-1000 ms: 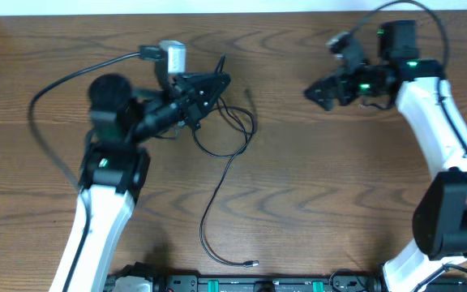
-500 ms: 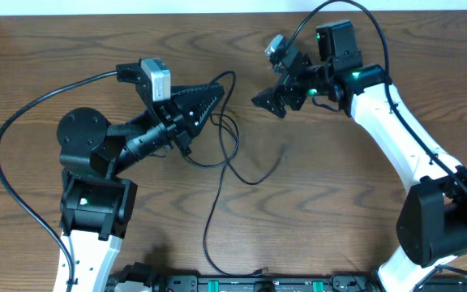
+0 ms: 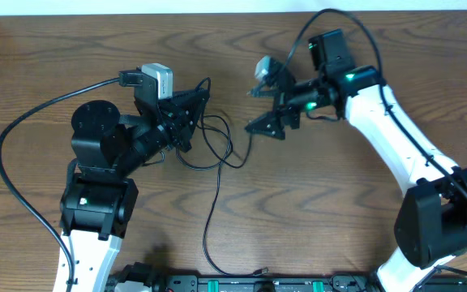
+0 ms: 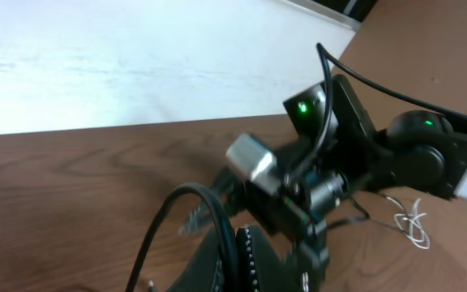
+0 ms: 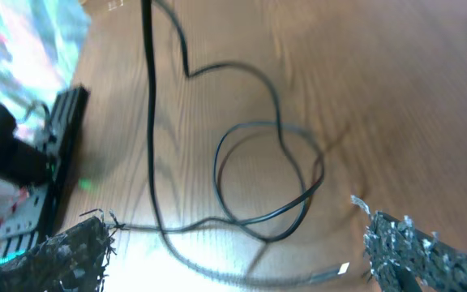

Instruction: Untangle cables

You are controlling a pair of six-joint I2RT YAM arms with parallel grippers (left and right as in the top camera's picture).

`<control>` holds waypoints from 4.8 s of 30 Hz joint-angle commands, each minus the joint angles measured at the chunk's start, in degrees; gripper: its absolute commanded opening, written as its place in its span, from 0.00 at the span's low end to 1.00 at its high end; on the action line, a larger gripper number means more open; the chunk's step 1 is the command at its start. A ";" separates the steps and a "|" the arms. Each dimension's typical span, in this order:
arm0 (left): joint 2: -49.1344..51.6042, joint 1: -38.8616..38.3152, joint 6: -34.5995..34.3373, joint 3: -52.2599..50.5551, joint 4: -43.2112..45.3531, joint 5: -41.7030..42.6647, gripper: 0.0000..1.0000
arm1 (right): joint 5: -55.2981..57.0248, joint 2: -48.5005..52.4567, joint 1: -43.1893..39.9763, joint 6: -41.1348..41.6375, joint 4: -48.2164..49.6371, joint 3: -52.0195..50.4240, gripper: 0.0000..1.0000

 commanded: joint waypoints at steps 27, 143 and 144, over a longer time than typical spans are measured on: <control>21.94 -0.15 1.79 0.68 -18.73 -19.17 0.08 | 24.06 12.92 14.91 30.05 11.74 -1.88 0.99; 19.85 -0.09 0.74 0.17 -22.43 -20.83 0.99 | 39.01 13.66 -53.02 47.54 -10.95 29.49 0.99; 19.85 -0.09 0.74 0.17 -22.43 -20.83 0.99 | 38.99 12.92 -52.98 46.31 -15.37 29.49 0.99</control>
